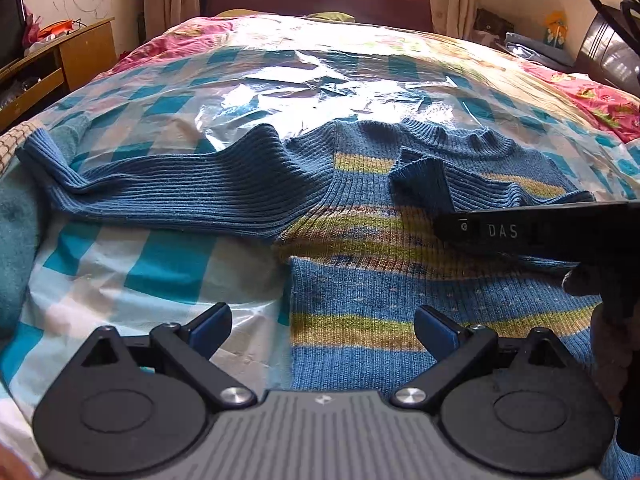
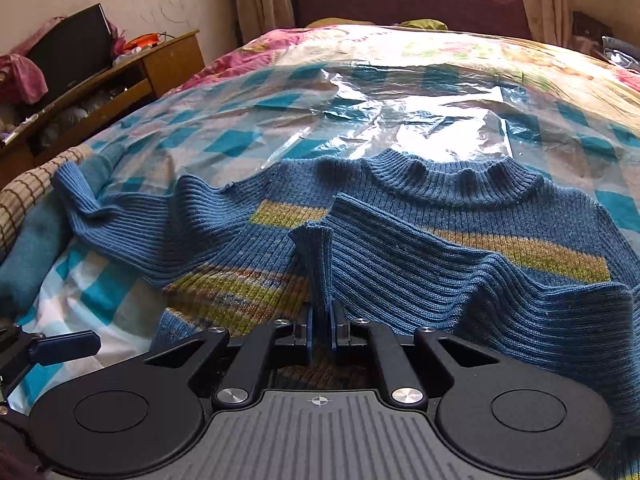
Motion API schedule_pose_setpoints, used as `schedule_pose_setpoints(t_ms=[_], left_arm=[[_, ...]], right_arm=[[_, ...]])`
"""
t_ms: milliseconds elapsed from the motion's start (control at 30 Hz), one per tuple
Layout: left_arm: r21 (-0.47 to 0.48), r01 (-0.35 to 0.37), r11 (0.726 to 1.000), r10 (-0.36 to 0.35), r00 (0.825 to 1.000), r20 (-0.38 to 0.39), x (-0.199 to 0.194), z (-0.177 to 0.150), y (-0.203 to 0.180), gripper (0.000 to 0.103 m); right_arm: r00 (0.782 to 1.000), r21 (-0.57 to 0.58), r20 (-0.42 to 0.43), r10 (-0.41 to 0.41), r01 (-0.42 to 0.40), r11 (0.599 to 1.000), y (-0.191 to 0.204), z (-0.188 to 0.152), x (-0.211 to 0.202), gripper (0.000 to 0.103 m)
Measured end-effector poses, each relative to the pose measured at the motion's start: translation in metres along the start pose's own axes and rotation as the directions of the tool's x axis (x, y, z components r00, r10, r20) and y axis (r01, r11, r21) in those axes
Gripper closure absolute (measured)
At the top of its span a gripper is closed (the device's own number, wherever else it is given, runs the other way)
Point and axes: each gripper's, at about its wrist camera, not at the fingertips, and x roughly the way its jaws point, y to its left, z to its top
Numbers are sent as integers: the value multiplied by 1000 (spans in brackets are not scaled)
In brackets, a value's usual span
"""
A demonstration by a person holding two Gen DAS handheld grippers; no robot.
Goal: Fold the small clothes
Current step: 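Carry the held sleeve across the sweater body and lay it down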
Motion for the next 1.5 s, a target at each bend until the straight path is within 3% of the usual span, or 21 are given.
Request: schedule_pose_setpoints(t_ms=[133, 300, 467, 667, 733, 900, 1067, 1167, 1300, 1433, 1500], left_arm=[[2, 0, 1000, 0, 999, 32, -8, -1, 2, 0], [-26, -19, 999, 20, 999, 46, -14, 2, 12, 0], [-30, -34, 999, 36, 998, 51, -15, 5, 18, 0], [-1, -9, 1000, 9, 994, 107, -12, 24, 5, 0], [8, 4, 1000, -5, 992, 123, -7, 32, -3, 0], [47, 28, 998, -34, 990, 135, 15, 50, -25, 1], [77, -12, 997, 7, 998, 64, 47, 51, -34, 1], [96, -51, 994, 51, 999, 9, 58, 43, -32, 2], [86, -50, 995, 52, 999, -18, 55, 34, -24, 1], [54, -43, 998, 44, 999, -31, 41, 29, -14, 2], [48, -44, 998, 45, 999, -24, 31, 26, -8, 2]], right_arm=[[998, -18, 32, 53, -53, 998, 6, 11, -3, 94], [994, -106, -38, 100, -104, 989, 24, 2, 10, 89], [976, -58, -73, 206, -210, 976, 23, -1, 8, 89], [977, 34, 8, 211, -211, 977, -3, 2, -26, 89], [984, 86, 41, 172, -175, 981, -24, 3, -40, 89], [998, 191, 64, -26, 13, 981, -82, -5, -58, 89], [975, 295, -10, -220, 213, 931, -131, -19, -52, 89], [974, 355, 13, -225, 206, 912, -147, -21, -54, 89], [981, 327, 32, -193, 172, 929, -140, -13, -50, 82], [995, 221, 30, -100, 91, 971, -102, -2, -34, 79], [999, 164, 20, -36, 32, 986, -78, 4, -24, 70]])
